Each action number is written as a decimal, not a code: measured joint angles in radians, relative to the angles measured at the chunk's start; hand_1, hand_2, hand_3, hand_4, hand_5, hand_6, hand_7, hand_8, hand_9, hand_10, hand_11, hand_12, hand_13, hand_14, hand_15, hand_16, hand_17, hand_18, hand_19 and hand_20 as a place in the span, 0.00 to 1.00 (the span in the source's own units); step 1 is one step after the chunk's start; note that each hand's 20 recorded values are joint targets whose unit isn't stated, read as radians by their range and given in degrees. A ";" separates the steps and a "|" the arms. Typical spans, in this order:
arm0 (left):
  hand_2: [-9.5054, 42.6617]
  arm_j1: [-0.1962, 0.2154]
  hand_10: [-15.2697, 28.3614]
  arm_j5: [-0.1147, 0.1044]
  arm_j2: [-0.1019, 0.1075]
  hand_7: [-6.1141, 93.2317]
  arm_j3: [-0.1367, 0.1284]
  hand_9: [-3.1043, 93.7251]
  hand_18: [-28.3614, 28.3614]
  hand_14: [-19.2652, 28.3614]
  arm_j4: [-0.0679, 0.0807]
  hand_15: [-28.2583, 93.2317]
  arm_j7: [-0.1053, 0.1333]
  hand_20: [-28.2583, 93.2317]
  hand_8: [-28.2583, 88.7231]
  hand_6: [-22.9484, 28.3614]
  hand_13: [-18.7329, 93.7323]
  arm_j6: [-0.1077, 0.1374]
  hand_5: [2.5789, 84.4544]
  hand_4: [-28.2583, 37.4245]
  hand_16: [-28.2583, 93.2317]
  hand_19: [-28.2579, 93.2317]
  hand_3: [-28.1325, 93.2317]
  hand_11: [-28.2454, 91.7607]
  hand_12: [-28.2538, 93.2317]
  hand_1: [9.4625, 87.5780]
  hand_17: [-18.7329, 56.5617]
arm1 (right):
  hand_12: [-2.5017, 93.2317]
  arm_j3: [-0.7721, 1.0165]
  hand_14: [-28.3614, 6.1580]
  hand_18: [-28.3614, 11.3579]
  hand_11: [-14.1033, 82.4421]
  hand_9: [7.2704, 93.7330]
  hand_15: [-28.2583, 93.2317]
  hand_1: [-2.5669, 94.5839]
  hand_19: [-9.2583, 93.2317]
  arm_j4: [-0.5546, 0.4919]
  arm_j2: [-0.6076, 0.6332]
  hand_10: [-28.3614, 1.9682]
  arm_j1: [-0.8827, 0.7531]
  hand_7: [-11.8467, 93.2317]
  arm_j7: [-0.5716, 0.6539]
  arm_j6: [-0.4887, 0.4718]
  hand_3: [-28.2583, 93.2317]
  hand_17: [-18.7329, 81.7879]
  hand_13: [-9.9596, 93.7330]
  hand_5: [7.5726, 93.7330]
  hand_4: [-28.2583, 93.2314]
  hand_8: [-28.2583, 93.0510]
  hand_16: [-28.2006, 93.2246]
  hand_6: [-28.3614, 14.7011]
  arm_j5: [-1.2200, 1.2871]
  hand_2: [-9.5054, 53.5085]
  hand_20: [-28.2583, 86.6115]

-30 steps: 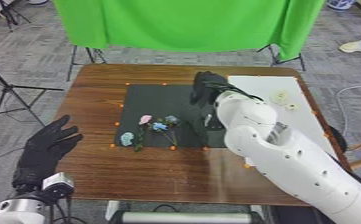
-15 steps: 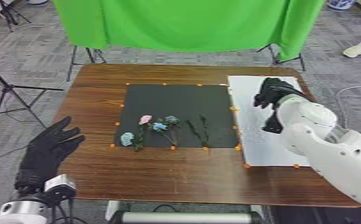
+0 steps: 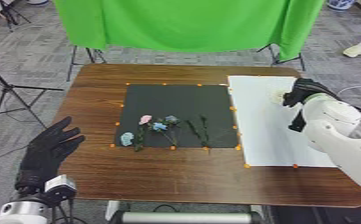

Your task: Arrange flowers

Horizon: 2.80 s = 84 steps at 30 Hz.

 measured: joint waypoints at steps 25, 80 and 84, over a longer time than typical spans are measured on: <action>0.27 -0.008 0.82 0.000 -0.002 0.21 0.001 0.39 0.92 0.97 0.002 0.67 -0.001 0.26 0.16 0.64 0.39 0.000 0.41 0.11 0.15 0.70 0.90 0.49 0.31 0.19 0.10 | 0.17 -0.029 0.55 0.13 0.39 0.49 0.95 0.37 1.00 0.089 -0.029 0.31 0.008 0.29 0.021 -0.056 1.00 0.47 0.71 0.38 0.00 0.11 0.28 0.57 0.015 0.00 0.53; 0.28 -0.014 0.82 -0.001 -0.005 0.21 -0.006 0.39 0.92 0.97 0.007 0.67 -0.003 0.26 0.16 0.64 0.40 0.000 0.41 0.11 0.15 0.70 0.90 0.49 0.31 0.19 0.10 | 0.29 -0.215 0.65 0.17 0.34 0.95 0.88 0.55 1.00 -0.041 -0.091 0.61 0.097 0.29 -0.152 0.223 0.88 0.55 0.85 0.90 0.00 0.24 0.34 0.69 -0.175 0.00 0.54; 0.28 -0.015 0.82 -0.001 -0.005 0.21 -0.010 0.39 0.92 0.97 0.007 0.67 -0.005 0.26 0.16 0.64 0.40 -0.001 0.41 0.11 0.15 0.70 0.90 0.49 0.31 0.19 0.10 | 0.29 -0.258 0.65 0.17 0.34 0.95 0.88 0.55 1.00 -0.038 -0.177 0.61 0.136 0.29 -0.179 0.224 0.89 0.55 0.85 0.90 0.00 0.24 0.35 0.69 -0.190 0.00 0.54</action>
